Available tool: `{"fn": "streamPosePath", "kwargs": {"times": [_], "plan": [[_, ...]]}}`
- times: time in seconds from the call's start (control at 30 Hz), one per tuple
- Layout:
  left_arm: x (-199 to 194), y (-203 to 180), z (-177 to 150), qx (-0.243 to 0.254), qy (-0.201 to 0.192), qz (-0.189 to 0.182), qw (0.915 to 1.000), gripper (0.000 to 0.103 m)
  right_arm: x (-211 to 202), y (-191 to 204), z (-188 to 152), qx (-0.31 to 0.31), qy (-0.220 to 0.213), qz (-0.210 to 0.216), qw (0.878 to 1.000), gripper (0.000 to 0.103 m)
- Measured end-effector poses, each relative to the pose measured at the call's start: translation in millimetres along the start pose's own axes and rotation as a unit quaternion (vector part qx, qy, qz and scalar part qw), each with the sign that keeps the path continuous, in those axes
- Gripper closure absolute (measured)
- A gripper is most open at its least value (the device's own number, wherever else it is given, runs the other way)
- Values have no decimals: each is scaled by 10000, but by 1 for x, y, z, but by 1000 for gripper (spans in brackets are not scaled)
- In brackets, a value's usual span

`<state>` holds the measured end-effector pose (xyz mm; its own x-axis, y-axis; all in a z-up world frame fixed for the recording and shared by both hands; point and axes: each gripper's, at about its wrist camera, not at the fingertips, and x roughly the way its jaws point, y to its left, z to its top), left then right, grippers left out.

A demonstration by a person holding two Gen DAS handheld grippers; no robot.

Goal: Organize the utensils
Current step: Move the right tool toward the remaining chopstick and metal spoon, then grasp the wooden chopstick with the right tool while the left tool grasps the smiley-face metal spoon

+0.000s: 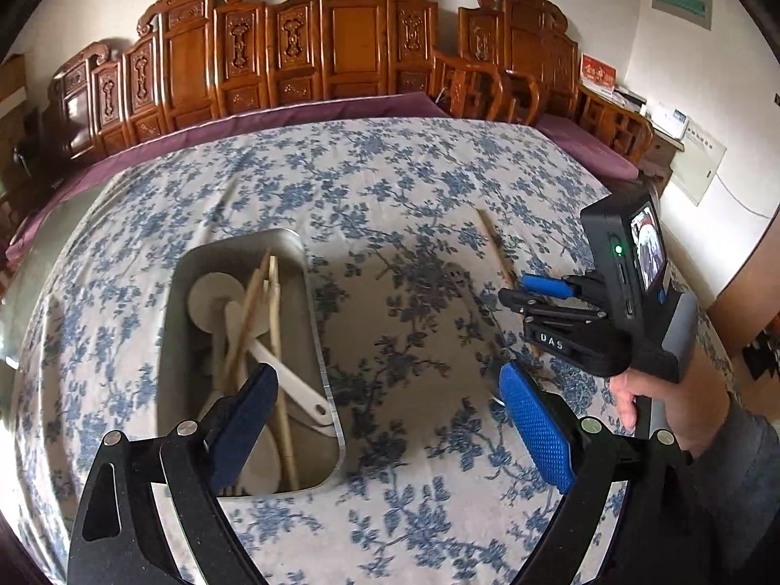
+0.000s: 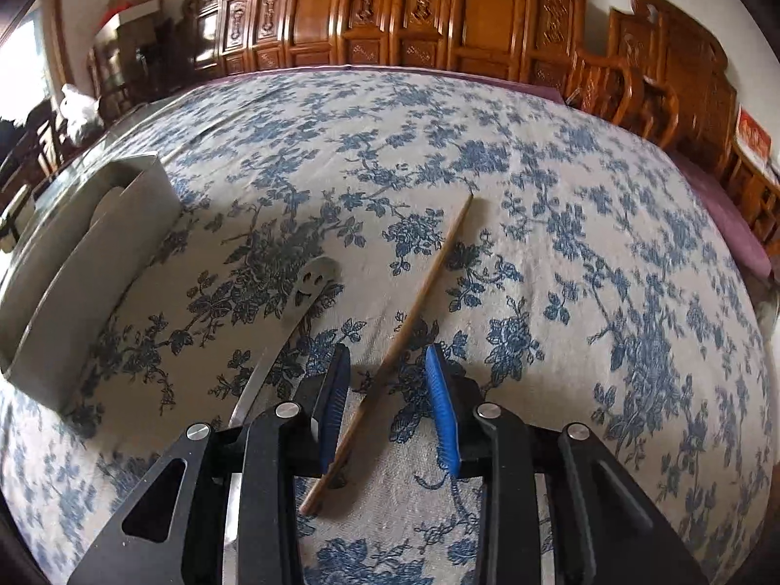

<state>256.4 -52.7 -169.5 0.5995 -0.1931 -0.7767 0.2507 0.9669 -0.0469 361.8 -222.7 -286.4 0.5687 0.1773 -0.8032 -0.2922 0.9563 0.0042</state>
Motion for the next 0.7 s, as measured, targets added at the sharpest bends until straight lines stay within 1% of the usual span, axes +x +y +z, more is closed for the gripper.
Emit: {"fn": "streamPosePath", "kwargs": {"times": [0.03,0.07,0.1,0.13,0.17,0.27,0.47,0.53,0.6,0.63,0.7], "plan": [[4,-3,1,-10,19,-5,10000,14,-1,0,0,-4,11,31,10000,71],[8,-6,2,-10,40,-12,10000,14,-2,-2,0,-5,20,45,10000,77],[11,-9,2,-5,65,-19,10000,14,-3,-6,-1,-14,39,62,10000,82],[17,-13,3,7,103,-32,9999,14,-4,-9,-3,-14,55,103,9999,90],[22,-17,4,21,144,-45,9999,14,-6,-14,-5,-5,83,168,9998,94],[35,-29,4,73,242,-107,9996,14,-12,-29,-11,82,143,327,9993,97],[63,-53,6,182,422,-76,9989,14,-20,-47,-20,120,209,305,9992,97],[73,-57,7,188,505,-134,9985,15,-21,-52,-21,161,206,337,9991,97],[83,-63,8,230,605,-153,9978,25,-21,-55,-21,192,199,382,9989,97],[87,-65,8,250,642,-145,9975,27,-21,-55,-21,199,197,396,9988,97],[98,-70,9,314,769,-130,9965,37,-20,-56,-21,199,191,394,9988,97]]}}
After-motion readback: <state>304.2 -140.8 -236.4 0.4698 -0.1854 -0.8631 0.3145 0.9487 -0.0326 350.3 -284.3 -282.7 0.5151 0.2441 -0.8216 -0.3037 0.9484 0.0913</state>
